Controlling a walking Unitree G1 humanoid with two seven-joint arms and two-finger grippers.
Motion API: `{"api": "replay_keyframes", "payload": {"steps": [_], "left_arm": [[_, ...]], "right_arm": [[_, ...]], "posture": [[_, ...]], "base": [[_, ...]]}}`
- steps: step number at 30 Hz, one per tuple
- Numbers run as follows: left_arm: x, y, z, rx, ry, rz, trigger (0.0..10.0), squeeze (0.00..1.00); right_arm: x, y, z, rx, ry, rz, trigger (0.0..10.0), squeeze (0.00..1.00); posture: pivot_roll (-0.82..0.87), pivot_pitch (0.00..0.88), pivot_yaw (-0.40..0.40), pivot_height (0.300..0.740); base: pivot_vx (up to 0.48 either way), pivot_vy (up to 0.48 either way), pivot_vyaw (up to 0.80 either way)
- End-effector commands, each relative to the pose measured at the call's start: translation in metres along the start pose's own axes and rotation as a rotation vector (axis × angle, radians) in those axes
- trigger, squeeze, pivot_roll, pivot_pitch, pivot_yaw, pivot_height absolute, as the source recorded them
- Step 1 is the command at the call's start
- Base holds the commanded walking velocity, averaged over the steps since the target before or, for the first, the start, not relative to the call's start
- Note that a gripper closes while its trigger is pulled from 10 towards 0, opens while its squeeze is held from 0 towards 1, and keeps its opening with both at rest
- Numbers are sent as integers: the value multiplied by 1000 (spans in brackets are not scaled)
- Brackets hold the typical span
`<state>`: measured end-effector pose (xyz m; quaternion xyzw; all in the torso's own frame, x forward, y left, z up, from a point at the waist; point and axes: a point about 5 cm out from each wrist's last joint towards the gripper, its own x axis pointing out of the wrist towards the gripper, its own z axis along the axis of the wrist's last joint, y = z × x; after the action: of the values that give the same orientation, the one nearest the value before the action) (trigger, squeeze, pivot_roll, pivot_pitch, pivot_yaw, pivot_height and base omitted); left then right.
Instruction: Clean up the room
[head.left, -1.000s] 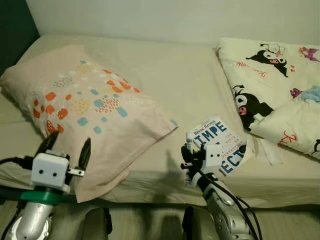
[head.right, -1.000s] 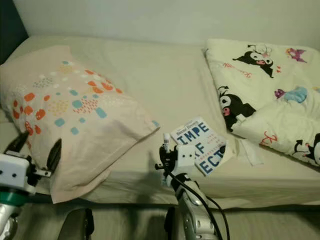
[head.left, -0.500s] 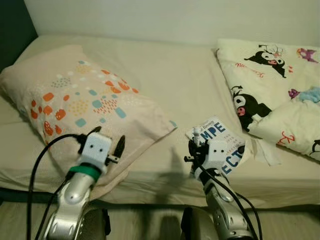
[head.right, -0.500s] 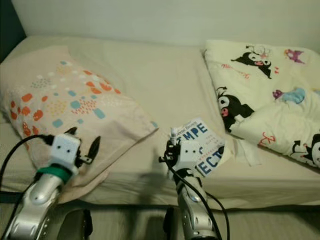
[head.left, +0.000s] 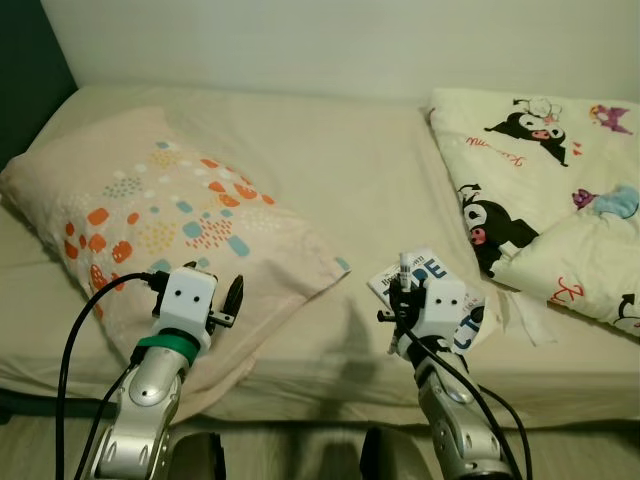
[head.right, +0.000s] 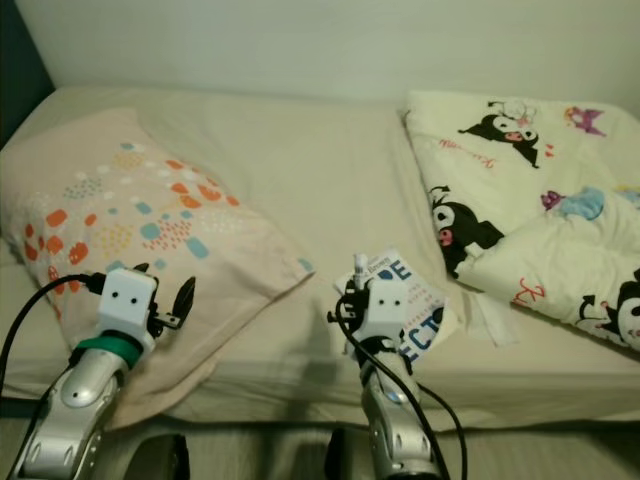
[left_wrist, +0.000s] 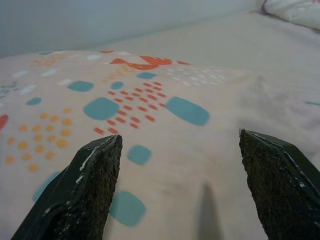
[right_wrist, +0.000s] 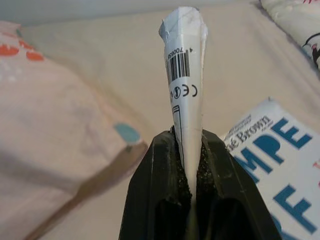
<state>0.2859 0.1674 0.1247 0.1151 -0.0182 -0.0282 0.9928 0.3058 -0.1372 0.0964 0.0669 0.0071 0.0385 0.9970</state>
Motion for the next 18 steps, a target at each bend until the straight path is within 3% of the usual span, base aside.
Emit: {"api": "replay_keyframes", "payload": {"steps": [1,6,18], "left_arm": [[1,0,-6,1,38,11,10000,0],[9,-3,-3,-10,42,-16,10000,0],[14,-3,-1,-7,32,-19,10000,0]], "right_arm": [[0,-4,-3,-1,9,-19,10000,0],[-1,-8,-5,-10,18,-47,10000,0],[-6,-12,-10,-3,39,-72,10000,0]], "posture": [[114,0,-17,645],[105,0,-9,680],[112,6,-30,725]], "base": [[0,0,0],[0,0,0],[0,0,0]]}}
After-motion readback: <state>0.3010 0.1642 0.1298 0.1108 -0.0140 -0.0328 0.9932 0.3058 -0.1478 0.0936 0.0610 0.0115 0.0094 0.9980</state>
